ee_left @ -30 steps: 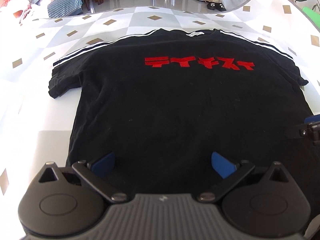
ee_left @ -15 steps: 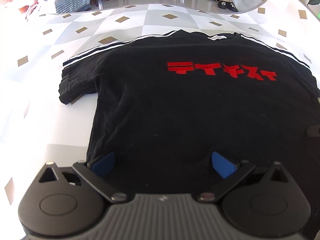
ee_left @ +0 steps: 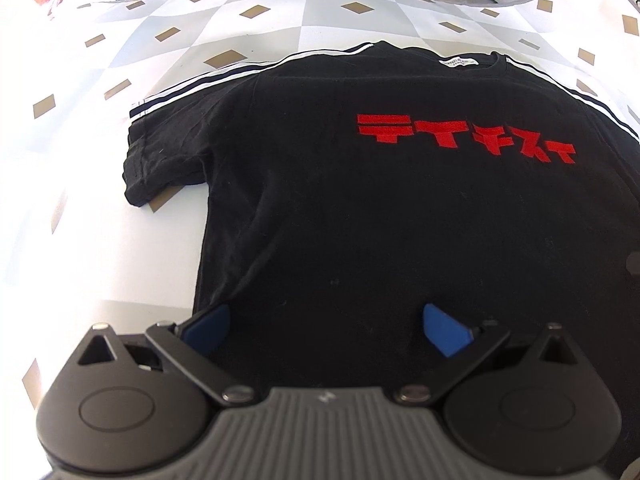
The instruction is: Fold clothes
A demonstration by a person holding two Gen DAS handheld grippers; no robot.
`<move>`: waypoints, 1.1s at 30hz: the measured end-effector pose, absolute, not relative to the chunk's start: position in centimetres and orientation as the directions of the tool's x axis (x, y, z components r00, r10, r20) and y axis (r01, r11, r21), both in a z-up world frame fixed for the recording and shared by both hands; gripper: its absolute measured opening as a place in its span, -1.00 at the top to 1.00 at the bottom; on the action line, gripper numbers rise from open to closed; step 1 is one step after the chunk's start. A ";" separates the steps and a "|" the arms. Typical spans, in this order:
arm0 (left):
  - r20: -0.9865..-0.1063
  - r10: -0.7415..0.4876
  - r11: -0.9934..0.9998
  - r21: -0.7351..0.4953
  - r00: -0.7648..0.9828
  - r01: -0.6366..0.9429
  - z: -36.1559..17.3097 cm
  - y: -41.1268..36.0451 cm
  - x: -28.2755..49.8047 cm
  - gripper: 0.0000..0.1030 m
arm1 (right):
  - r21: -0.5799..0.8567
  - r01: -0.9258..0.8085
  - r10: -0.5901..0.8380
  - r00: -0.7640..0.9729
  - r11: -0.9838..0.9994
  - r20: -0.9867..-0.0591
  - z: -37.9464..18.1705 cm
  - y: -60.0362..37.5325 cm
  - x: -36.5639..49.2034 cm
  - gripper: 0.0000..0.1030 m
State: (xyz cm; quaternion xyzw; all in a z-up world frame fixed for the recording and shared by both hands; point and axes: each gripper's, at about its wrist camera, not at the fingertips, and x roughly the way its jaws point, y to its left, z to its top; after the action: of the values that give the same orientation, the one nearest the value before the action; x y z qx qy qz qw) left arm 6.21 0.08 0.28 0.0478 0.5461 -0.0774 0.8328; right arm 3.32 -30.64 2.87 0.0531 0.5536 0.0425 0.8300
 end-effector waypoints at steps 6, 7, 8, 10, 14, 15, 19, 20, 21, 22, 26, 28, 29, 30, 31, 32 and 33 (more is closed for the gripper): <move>-0.884 -0.124 0.987 -0.062 0.451 0.151 2.4 0.5 8.8 -1.00 | 0.106 0.081 0.059 0.446 0.991 -0.893 3.7 -32.1 4.7 -0.44; -0.879 -0.131 0.987 -0.073 0.459 0.142 2.6 0.5 9.4 -1.00 | 0.098 0.087 0.048 0.454 0.991 -0.890 3.8 -32.2 4.9 -0.44; -0.873 -0.135 0.987 -0.078 0.468 0.138 2.7 0.5 10.0 -1.00 | 0.089 0.092 0.037 0.462 0.992 -0.886 3.9 -32.2 5.2 -0.44; -0.862 -0.135 0.986 -0.070 0.489 0.148 2.7 0.0 10.8 -1.00 | 0.068 0.094 0.015 0.477 0.993 -0.879 4.1 -32.3 5.9 -0.44; -0.845 -0.138 0.984 -0.058 0.516 0.168 2.5 -1.1 12.3 -1.00 | 0.045 0.089 -0.005 0.492 0.995 -0.871 4.3 -32.3 7.1 -0.44; -0.842 -0.139 0.984 -0.056 0.521 0.171 2.4 -1.4 12.7 -1.00 | 0.050 0.094 -0.002 0.490 0.994 -0.872 4.2 -32.3 7.3 -0.44; -0.843 -0.136 0.984 -0.055 0.520 0.168 1.4 -2.1 13.9 -1.00 | 0.040 0.101 -0.013 0.481 0.994 -0.877 3.7 -32.3 8.2 -0.44; -0.847 -0.132 0.985 -0.055 0.515 0.162 1.0 -2.1 14.2 -1.00 | 0.025 0.097 -0.025 0.479 0.995 -0.877 3.5 -32.2 8.4 -0.44; -0.851 -0.126 0.986 -0.053 0.510 0.155 0.6 -2.1 14.4 -1.00 | 0.009 0.094 -0.037 0.477 0.996 -0.878 3.2 -32.1 8.6 -0.44; -0.855 -0.119 0.988 -0.050 0.505 0.149 0.2 -2.0 14.6 -1.00 | -0.003 0.092 -0.046 0.474 0.996 -0.879 3.0 -32.1 8.7 -0.44; -0.859 -0.100 0.990 -0.034 0.503 0.138 -0.9 -1.6 15.0 -1.00 | -0.005 0.123 -0.060 0.442 0.992 -0.895 1.9 -32.7 9.2 -0.45; -0.855 -0.090 0.990 -0.021 0.511 0.139 -1.0 -1.5 15.1 -1.00 | -0.015 0.121 -0.069 0.449 0.993 -0.891 1.6 -32.4 9.4 -0.46; -0.854 -0.080 0.991 -0.012 0.513 0.135 -1.1 -1.5 15.1 -1.00 | -0.021 0.119 -0.073 0.453 0.993 -0.888 1.5 -32.2 9.5 -0.47; -0.854 -0.069 0.991 -0.001 0.515 0.132 -1.1 -1.6 15.2 -1.00 | -0.026 0.118 -0.078 0.458 0.993 -0.886 1.4 -32.1 9.5 -0.48; -0.853 -0.062 0.992 0.004 0.518 0.126 -1.2 -1.5 15.2 -1.00 | -0.027 0.116 -0.078 0.462 0.993 -0.883 1.3 -31.9 9.6 -0.48; -0.852 -0.059 0.993 0.004 0.520 0.119 -1.2 -1.4 15.3 -1.00 | -0.028 0.115 -0.079 0.466 0.993 -0.881 1.2 -31.7 9.7 -0.49; -0.852 -0.055 0.994 0.005 0.521 0.112 -1.2 -1.3 15.3 -1.00 | -0.029 0.113 -0.079 0.471 0.993 -0.879 1.2 -31.5 9.8 -0.50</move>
State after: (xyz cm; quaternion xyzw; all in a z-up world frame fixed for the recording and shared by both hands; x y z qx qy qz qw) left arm 15.35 -1.28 -1.21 0.0295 0.4871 -0.0480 0.8715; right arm 9.77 -31.50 1.18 0.0166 0.5113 -0.0561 0.8574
